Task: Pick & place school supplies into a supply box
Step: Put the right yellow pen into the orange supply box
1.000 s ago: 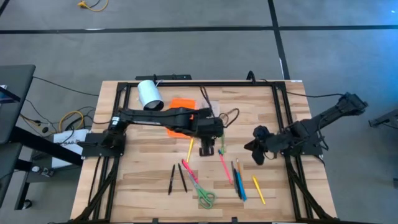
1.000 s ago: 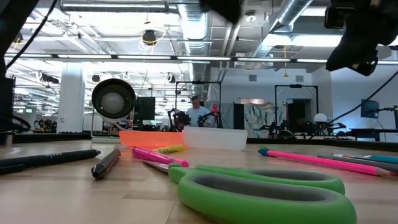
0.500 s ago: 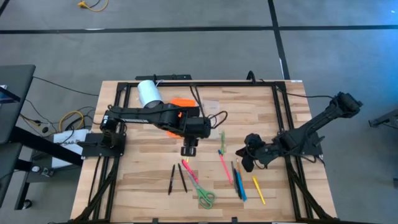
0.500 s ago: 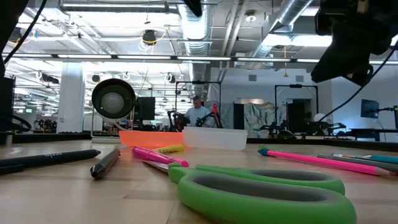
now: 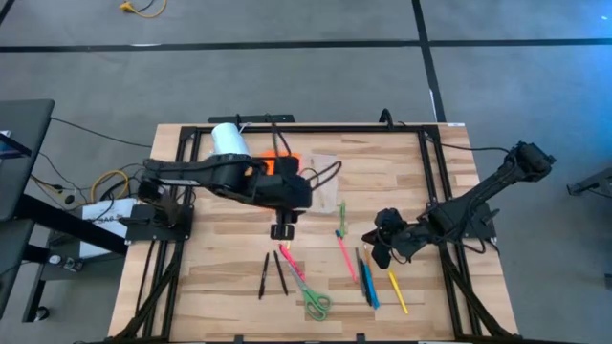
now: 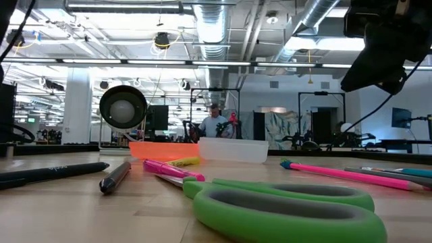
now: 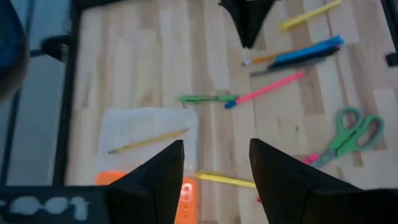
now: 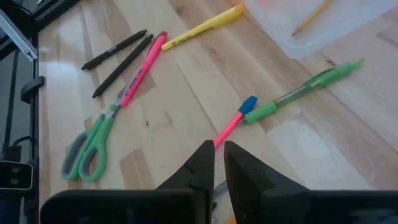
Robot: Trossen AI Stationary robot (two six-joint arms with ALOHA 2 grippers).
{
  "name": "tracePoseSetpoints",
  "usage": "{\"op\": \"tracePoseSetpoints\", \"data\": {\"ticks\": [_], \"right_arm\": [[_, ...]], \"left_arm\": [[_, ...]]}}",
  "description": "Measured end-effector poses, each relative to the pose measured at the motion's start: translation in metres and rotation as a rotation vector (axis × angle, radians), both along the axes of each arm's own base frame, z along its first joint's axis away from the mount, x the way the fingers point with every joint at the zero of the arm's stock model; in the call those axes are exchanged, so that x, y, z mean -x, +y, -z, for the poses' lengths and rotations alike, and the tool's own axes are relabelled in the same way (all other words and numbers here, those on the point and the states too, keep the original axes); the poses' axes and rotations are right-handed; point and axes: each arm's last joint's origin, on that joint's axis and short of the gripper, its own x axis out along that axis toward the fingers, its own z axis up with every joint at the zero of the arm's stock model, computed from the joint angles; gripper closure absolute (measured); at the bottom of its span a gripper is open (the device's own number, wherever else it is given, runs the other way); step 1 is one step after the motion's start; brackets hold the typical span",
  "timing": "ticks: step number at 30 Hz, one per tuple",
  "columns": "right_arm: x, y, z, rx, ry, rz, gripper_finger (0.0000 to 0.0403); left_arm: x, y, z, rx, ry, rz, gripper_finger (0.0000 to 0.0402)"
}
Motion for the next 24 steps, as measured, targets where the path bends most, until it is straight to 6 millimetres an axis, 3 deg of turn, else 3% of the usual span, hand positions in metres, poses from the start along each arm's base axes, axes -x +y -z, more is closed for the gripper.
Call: {"op": "tracePoseSetpoints", "data": {"ticks": [5, 11, 16, 19, 24], "right_arm": [[0.001, 0.002, 0.0, 0.002, 0.001, -0.011, 0.0372], [0.003, 0.006, 0.0, -0.002, -0.005, -0.033, 0.0372], [0.002, 0.007, -0.002, 0.016, -0.038, -0.011, 0.0372], [0.001, 0.006, -0.003, 0.031, -0.056, 0.003, 0.0372], [-0.001, 0.008, -0.006, 0.034, -0.098, -0.012, 0.0372]], "left_arm": [[0.019, -0.005, -0.015, -0.033, -0.038, -0.002, 0.0229], [0.07, -0.006, -0.051, -0.056, -0.154, -0.033, 0.0229], [0.105, -0.007, -0.085, -0.009, -0.371, -0.009, 0.0229], [0.111, -0.013, -0.08, -0.013, -0.403, 0.024, 0.0229], [0.129, -0.012, -0.046, -0.031, -0.357, -0.062, 0.0229]]}}
